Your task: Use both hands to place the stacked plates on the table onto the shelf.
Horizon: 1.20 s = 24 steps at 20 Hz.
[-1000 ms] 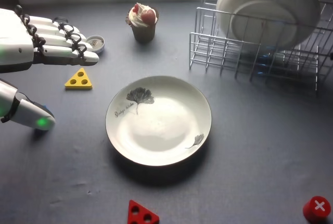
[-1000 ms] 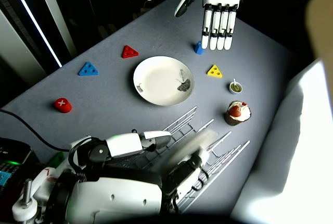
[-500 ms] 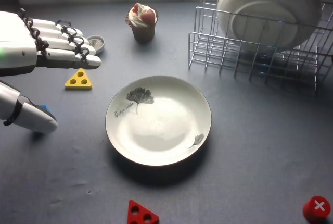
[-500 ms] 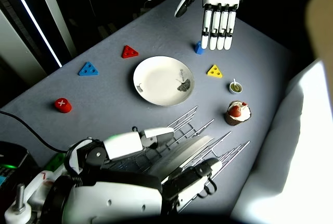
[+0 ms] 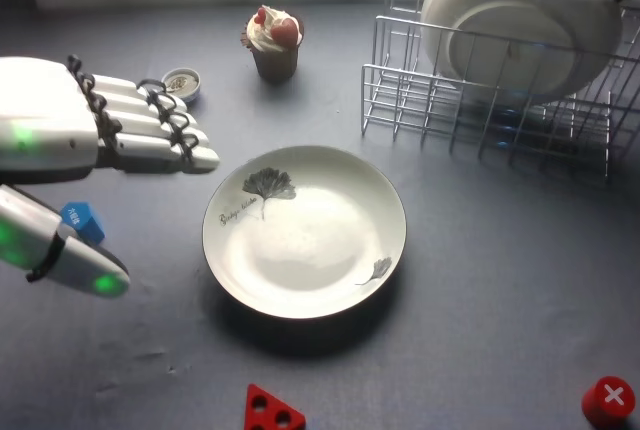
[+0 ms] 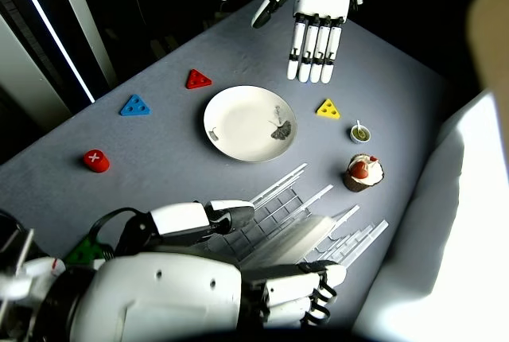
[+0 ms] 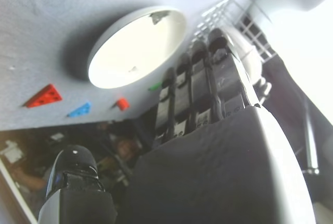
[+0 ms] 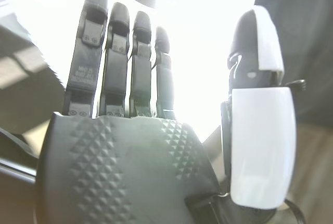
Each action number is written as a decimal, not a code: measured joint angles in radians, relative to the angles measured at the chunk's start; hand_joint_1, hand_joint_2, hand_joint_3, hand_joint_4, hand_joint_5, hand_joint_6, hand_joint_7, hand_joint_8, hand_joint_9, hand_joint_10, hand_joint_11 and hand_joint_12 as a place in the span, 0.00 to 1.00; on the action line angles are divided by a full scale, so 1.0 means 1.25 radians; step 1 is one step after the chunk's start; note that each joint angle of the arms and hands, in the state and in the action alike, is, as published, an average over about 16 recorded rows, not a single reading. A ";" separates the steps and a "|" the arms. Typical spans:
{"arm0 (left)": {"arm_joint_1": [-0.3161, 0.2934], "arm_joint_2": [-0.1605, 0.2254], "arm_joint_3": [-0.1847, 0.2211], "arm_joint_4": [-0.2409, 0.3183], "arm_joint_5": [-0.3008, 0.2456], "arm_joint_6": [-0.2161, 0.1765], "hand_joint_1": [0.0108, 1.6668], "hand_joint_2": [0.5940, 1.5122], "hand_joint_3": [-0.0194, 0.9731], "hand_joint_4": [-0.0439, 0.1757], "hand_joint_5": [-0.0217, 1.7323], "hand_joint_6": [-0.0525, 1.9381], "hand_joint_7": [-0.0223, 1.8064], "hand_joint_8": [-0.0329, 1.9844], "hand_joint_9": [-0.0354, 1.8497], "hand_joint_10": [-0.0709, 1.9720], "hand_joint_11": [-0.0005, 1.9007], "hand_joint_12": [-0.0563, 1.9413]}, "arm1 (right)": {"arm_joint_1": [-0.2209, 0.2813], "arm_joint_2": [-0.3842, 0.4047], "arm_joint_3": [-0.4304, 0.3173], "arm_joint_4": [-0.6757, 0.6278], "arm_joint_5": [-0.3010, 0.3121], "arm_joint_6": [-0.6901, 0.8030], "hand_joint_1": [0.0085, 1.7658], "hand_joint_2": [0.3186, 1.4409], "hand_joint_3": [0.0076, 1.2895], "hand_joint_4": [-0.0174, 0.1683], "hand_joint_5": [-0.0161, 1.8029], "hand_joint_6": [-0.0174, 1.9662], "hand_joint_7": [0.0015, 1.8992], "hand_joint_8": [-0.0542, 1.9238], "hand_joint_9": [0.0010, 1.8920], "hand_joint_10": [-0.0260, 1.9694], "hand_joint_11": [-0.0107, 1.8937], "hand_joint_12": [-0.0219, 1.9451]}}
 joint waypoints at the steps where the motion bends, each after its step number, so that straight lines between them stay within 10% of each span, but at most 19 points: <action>1: 0.002 0.000 -0.005 0.001 0.000 0.000 0.02 0.47 0.03 0.21 0.09 0.04 0.10 0.02 0.10 0.04 0.09 0.04 | 0.004 0.009 -0.017 -0.015 0.004 -0.023 0.52 0.61 0.00 0.07 0.25 0.01 0.26 0.03 0.27 0.02 0.32 0.02; 10: 0.027 0.002 -0.044 0.012 0.003 0.000 0.02 0.47 0.03 0.21 0.09 0.04 0.10 0.02 0.10 0.04 0.09 0.04 | 0.039 0.138 -0.249 -0.235 0.021 -0.153 0.43 0.59 0.00 0.09 0.16 0.01 0.16 0.03 0.16 0.02 0.18 0.02; 24: 0.065 -0.005 -0.118 0.069 0.007 0.000 0.02 0.47 0.02 0.19 0.08 0.04 0.10 0.02 0.09 0.04 0.08 0.04 | -0.001 0.327 -0.530 -0.285 -0.109 -0.350 0.38 0.62 0.00 0.10 0.13 0.01 0.14 0.03 0.14 0.02 0.15 0.02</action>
